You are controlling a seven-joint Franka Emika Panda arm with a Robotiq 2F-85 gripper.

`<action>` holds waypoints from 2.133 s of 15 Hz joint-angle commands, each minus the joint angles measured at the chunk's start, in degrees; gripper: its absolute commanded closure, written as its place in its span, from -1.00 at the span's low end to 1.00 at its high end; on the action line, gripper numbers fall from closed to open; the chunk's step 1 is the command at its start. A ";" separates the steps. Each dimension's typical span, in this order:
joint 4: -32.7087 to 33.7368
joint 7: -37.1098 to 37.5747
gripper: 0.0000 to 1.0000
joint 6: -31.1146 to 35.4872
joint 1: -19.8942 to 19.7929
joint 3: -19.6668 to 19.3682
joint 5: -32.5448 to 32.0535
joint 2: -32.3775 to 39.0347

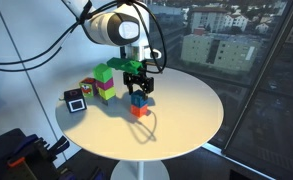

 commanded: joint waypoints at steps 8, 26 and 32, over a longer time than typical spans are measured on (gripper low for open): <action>0.13 1.25 0.41 -1.56 -0.14 -0.48 -1.25 -2.09; -1.53 -3.24 0.41 -13.40 -0.76 -0.35 -0.43 -14.64; -2.68 -5.49 0.41 -16.11 -0.11 0.25 -0.29 -19.21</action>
